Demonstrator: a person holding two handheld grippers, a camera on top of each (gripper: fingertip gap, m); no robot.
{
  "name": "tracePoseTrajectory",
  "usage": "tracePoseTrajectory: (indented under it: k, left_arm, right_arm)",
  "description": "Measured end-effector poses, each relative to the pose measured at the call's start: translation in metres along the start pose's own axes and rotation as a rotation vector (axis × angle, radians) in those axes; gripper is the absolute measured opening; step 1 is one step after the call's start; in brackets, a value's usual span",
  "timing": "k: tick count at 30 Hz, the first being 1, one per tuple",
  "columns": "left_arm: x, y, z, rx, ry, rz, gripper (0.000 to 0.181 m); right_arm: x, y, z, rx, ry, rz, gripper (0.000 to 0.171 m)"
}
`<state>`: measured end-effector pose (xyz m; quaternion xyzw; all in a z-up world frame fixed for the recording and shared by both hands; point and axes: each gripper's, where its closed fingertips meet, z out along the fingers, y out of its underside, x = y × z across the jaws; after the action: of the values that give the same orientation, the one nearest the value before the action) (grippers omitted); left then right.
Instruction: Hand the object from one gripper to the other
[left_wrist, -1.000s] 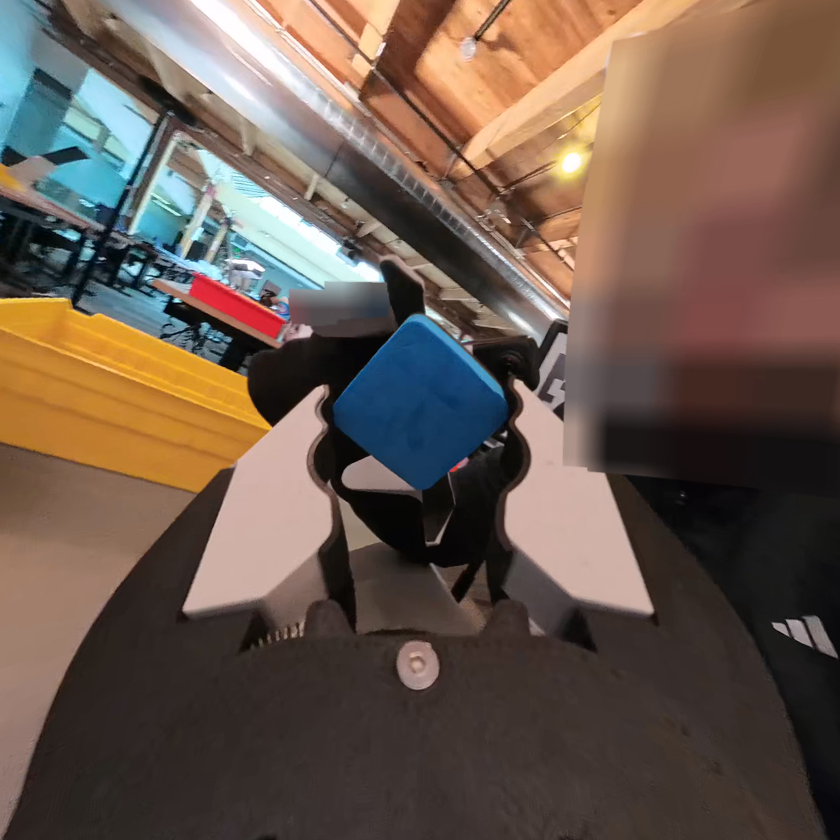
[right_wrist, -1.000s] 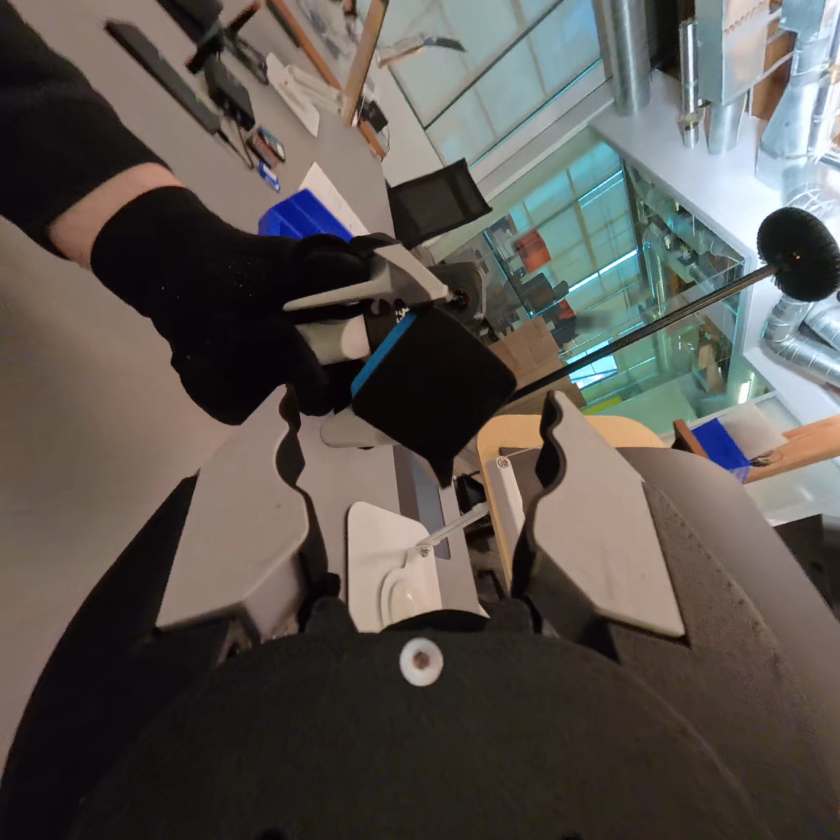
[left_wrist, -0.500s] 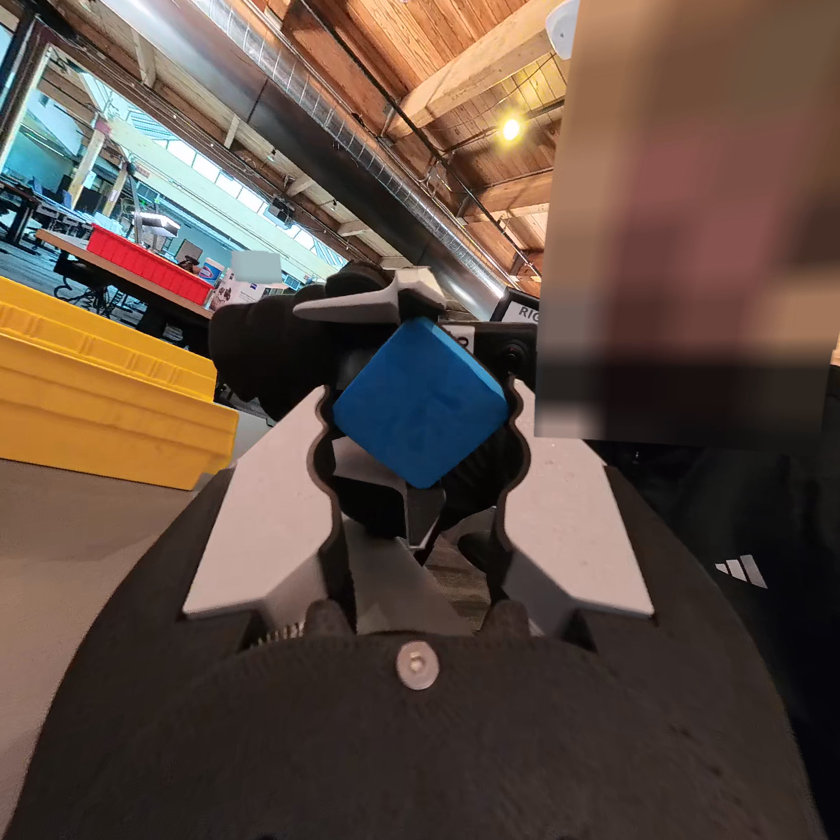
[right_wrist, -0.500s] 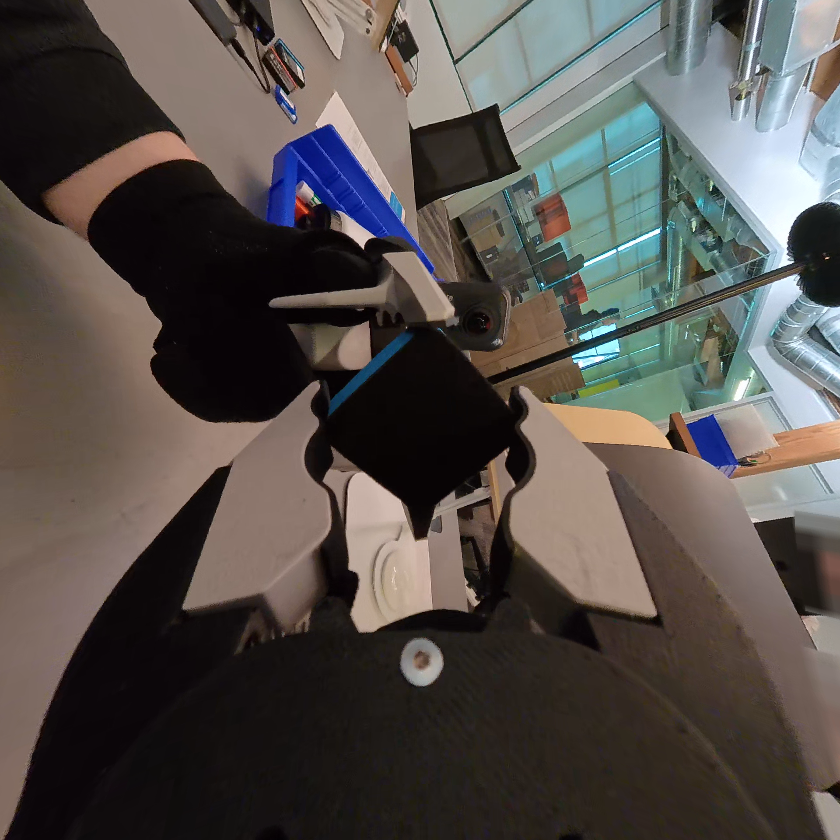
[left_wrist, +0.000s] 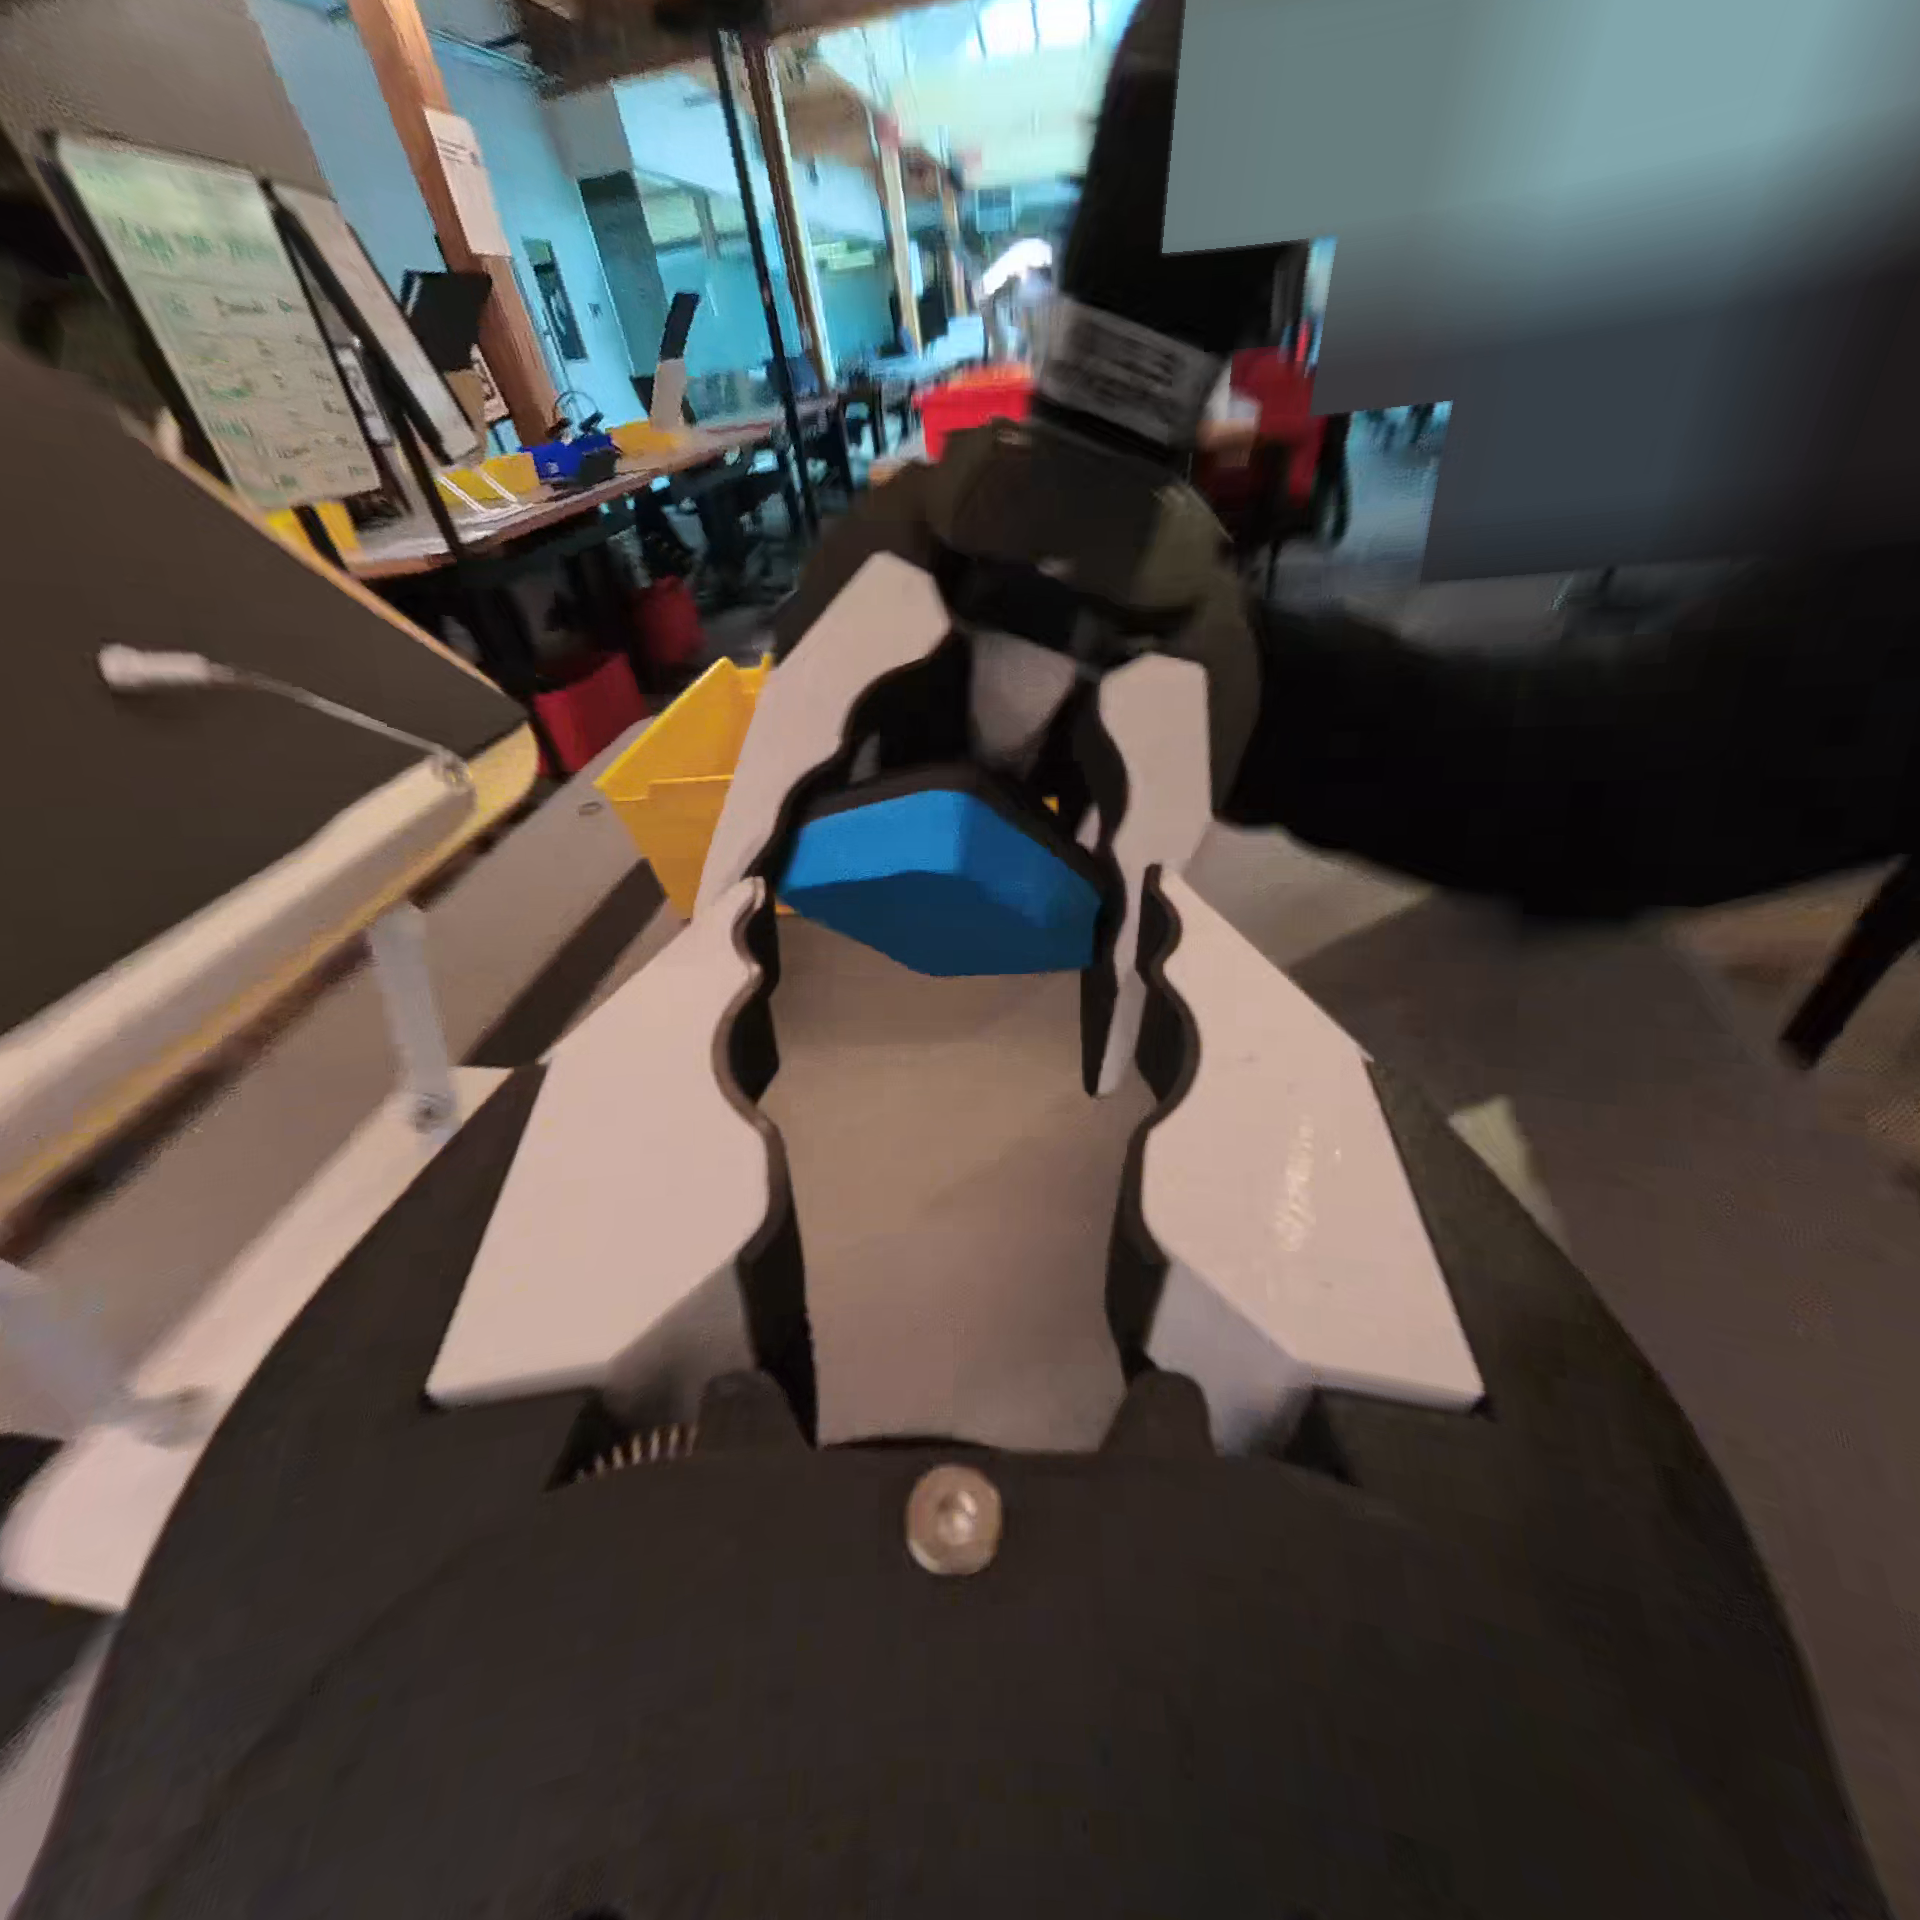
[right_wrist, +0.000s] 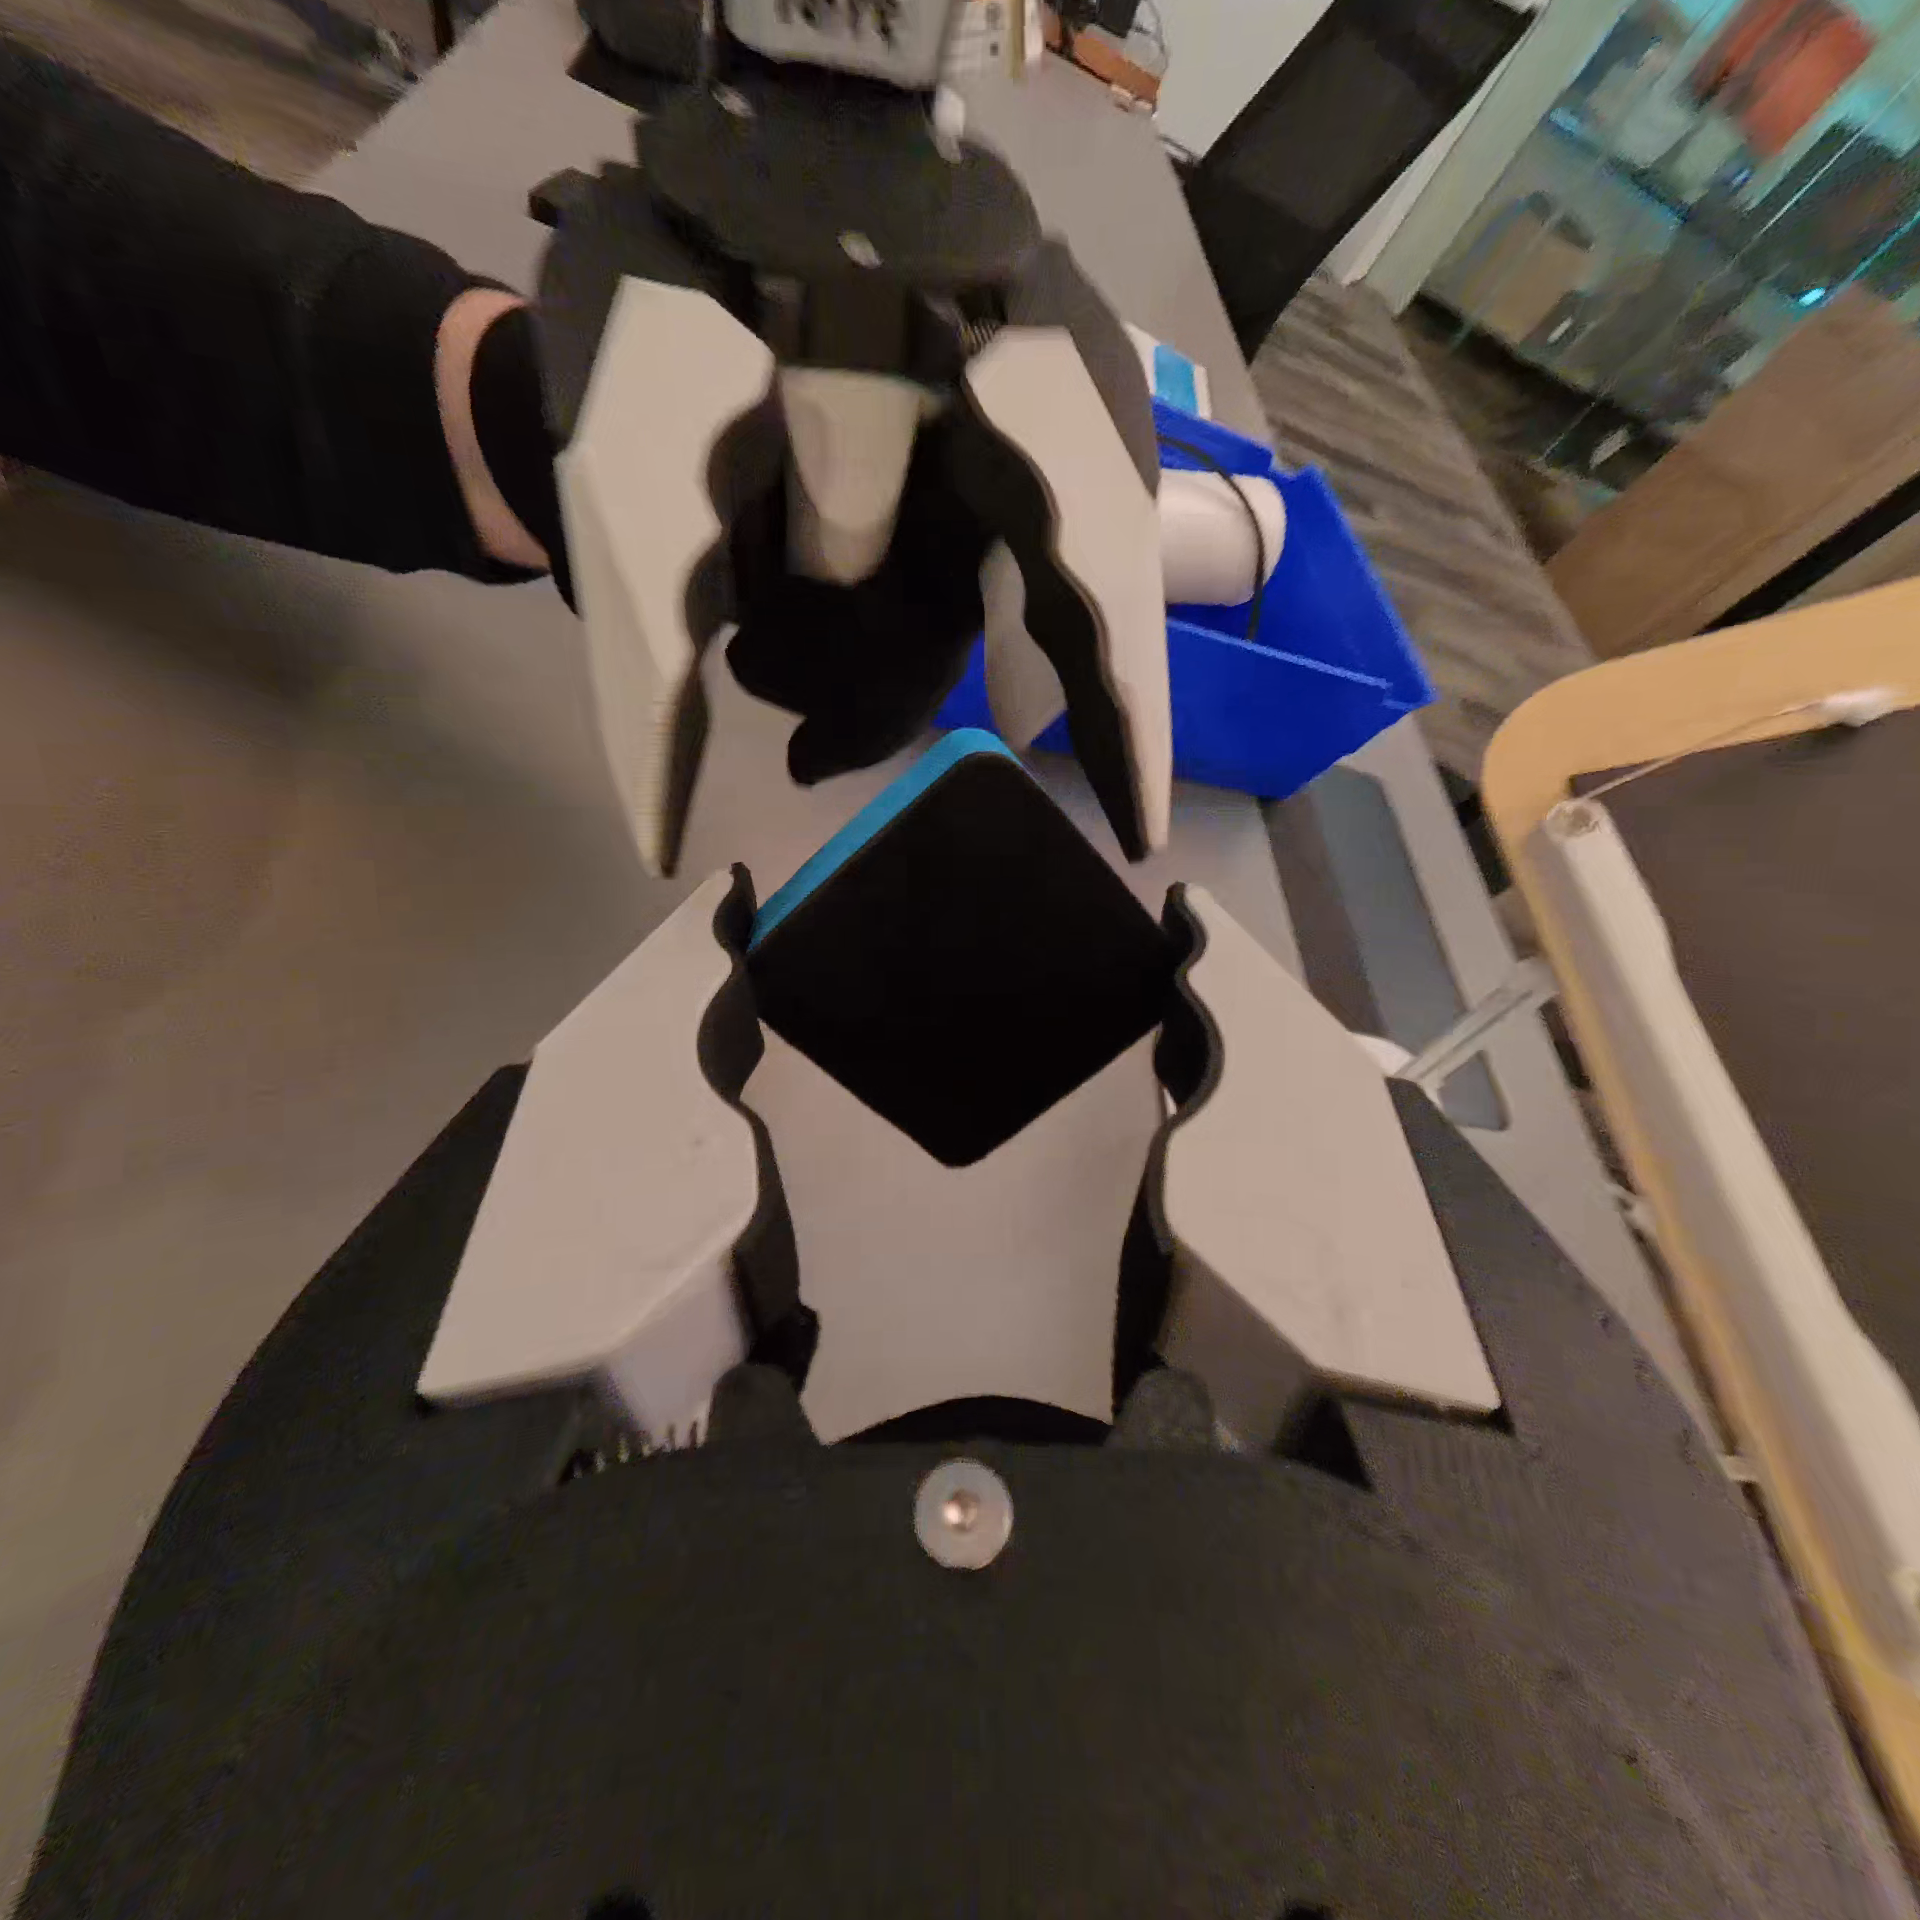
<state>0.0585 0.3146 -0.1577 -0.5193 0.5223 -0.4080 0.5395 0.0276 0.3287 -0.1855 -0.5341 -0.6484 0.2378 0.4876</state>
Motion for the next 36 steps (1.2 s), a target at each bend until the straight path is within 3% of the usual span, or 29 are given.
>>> tracePoseTrajectory:
  k: [5,8,13,16,19,23,29,32,36]
  left_arm:
    - [0.006,0.000,0.006,-0.240,-0.148,0.425,0.073]
    - [0.002,0.003,0.013,-0.334,-0.276,0.671,0.084]
    - [-0.016,-0.011,0.019,-0.284,-0.554,0.878,0.098]
    - [-0.017,-0.015,0.027,-0.277,-0.627,0.961,0.109]
    - [-0.019,-0.012,0.032,-0.292,-0.635,0.975,0.107]
    - [-0.019,-0.010,0.034,-0.311,-0.617,0.988,0.079]
    - [-0.019,-0.007,0.032,-0.340,-0.608,0.985,0.075]
    - [-0.023,-0.004,0.029,-0.358,-0.586,0.886,0.074]
    - [-0.031,0.005,0.024,-0.400,-0.503,0.648,0.074]
  right_arm:
    - [-0.003,0.006,-0.007,0.058,-0.142,0.247,0.075]
    - [-0.001,-0.009,-0.015,0.212,-0.256,0.448,0.076]
    - [0.000,-0.028,-0.022,0.380,-0.384,0.630,0.075]
    - [-0.004,-0.037,-0.024,0.439,-0.458,0.681,0.075]
    - [-0.012,-0.040,-0.022,0.453,-0.516,0.705,0.075]
    - [-0.021,-0.042,-0.018,0.451,-0.569,0.712,0.075]
    - [-0.021,-0.041,-0.016,0.451,-0.553,0.714,0.076]
    - [-0.012,-0.036,-0.010,0.424,-0.464,0.699,0.105]
    - [0.005,-0.032,-0.015,0.400,-0.293,0.573,0.110]
